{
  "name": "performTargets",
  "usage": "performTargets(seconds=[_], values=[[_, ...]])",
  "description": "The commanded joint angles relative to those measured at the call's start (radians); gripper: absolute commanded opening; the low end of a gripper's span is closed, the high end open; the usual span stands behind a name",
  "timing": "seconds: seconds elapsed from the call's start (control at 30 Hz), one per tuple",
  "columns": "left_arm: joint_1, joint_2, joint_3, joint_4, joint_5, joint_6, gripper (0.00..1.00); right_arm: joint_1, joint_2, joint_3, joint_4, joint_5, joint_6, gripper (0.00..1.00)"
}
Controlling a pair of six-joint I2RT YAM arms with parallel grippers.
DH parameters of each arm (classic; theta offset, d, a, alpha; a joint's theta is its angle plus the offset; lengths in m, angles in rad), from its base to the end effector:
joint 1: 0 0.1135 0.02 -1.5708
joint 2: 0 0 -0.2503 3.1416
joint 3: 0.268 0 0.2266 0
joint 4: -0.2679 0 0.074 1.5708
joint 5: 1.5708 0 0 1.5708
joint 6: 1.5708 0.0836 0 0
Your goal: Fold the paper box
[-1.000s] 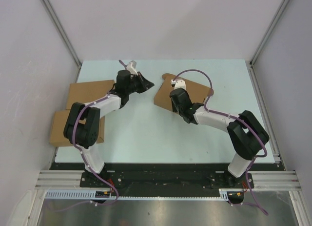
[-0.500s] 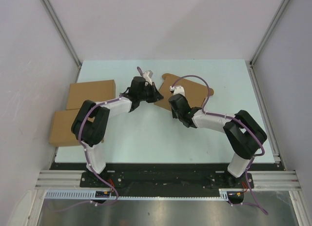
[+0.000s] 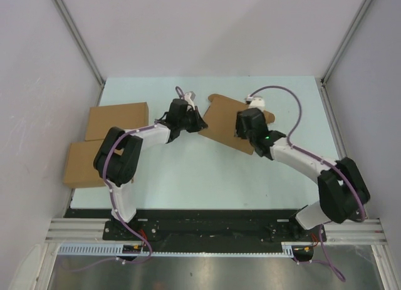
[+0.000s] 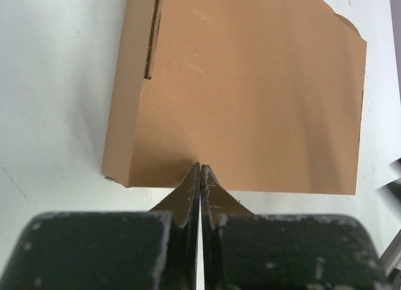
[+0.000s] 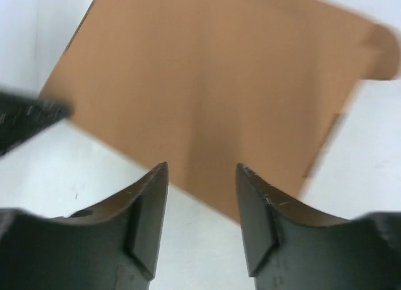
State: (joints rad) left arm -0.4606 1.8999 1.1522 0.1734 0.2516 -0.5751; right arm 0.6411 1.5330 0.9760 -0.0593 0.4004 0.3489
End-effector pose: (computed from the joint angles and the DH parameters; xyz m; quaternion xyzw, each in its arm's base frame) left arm 0.3778 -0.2107 0.1616 0.0100 0.8735 -0.3305 0.3574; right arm 0.3008 0.1838 0.2118 -0.0363 0.8745 0.0584 0.4801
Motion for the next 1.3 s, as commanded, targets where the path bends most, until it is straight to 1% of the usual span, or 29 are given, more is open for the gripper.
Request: performTargets(seconds=[0.0,0.03,0.07,0.1,0.13,0.17,0.2,0.23,0.27,0.3,0.33,0.37,0.4,0.43,0.5,0.6,0.63,0.67,0.77,0.87,1.2,1.27], values=[[0.025,-0.088,-0.048,0.072,-0.048,0.003,0.01,-0.157,-0.154,-0.030,-0.060,-0.090,0.079,0.60],[0.033,-0.134,-0.054,0.090,-0.049,-0.017,0.07,-0.187,-0.168,-0.031,-0.071,-0.109,0.082,0.63],[0.054,-0.156,-0.058,0.110,-0.045,-0.028,0.10,-0.210,-0.183,-0.030,-0.089,-0.144,0.082,0.65],[0.065,-0.176,-0.063,0.147,-0.040,-0.038,0.14,-0.233,-0.207,-0.031,-0.100,-0.161,0.084,0.71],[0.075,-0.206,-0.059,0.159,-0.037,-0.052,0.27,-0.283,-0.212,-0.030,-0.108,-0.193,0.088,0.74],[0.095,-0.212,-0.051,0.166,-0.034,-0.055,0.34,-0.308,-0.214,-0.031,-0.122,-0.213,0.091,0.77],[0.106,-0.214,-0.022,0.161,-0.035,-0.057,0.47,-0.334,-0.205,-0.033,-0.128,-0.233,0.101,0.81],[0.114,-0.200,-0.003,0.156,-0.031,-0.063,0.78,-0.374,-0.195,-0.036,-0.132,-0.273,0.110,0.82],[0.126,-0.184,0.019,0.144,-0.028,-0.057,0.88,-0.392,-0.185,-0.040,-0.123,-0.302,0.122,0.83],[0.131,-0.161,0.093,0.089,-0.012,-0.048,0.96,-0.406,-0.172,-0.048,-0.113,-0.326,0.136,0.85],[0.135,-0.097,0.137,0.054,0.027,-0.023,1.00,-0.417,-0.139,-0.059,-0.088,-0.378,0.160,0.86],[0.145,-0.058,0.183,0.017,0.052,-0.014,1.00,-0.432,-0.119,-0.059,-0.079,-0.390,0.173,0.86],[0.148,-0.020,0.269,-0.045,0.069,-0.008,1.00,-0.440,-0.097,-0.060,-0.068,-0.423,0.182,0.87],[0.152,0.048,0.306,-0.069,0.086,0.003,1.00,-0.448,-0.067,-0.069,-0.056,-0.458,0.189,0.87],[0.157,0.123,0.372,-0.077,0.146,0.004,1.00,-0.463,-0.048,-0.080,-0.002,-0.491,0.214,0.88],[0.160,0.183,0.399,-0.031,0.221,0.004,1.00,-0.472,-0.021,-0.088,0.049,-0.529,0.229,0.90],[0.160,0.200,0.409,-0.025,0.239,0.004,1.00,-0.475,-0.011,-0.089,0.094,-0.547,0.236,0.90],[0.158,0.217,0.438,-0.023,0.276,0.006,1.00,-0.481,0.007,-0.088,0.105,-0.552,0.245,0.90],[0.160,0.277,0.498,-0.052,0.325,0.024,1.00,-0.500,0.048,-0.088,0.144,-0.569,0.263,0.90],[0.157,0.318,0.526,-0.049,0.373,0.038,1.00,-0.509,0.084,-0.088,0.179,-0.578,0.277,0.90],[0.148,0.393,0.618,-0.121,0.406,0.100,1.00,-0.526,0.177,-0.085,0.271,-0.571,0.295,0.90],[0.139,0.421,0.662,-0.167,0.408,0.125,1.00,-0.528,0.188,-0.080,0.279,-0.560,0.292,0.90]])
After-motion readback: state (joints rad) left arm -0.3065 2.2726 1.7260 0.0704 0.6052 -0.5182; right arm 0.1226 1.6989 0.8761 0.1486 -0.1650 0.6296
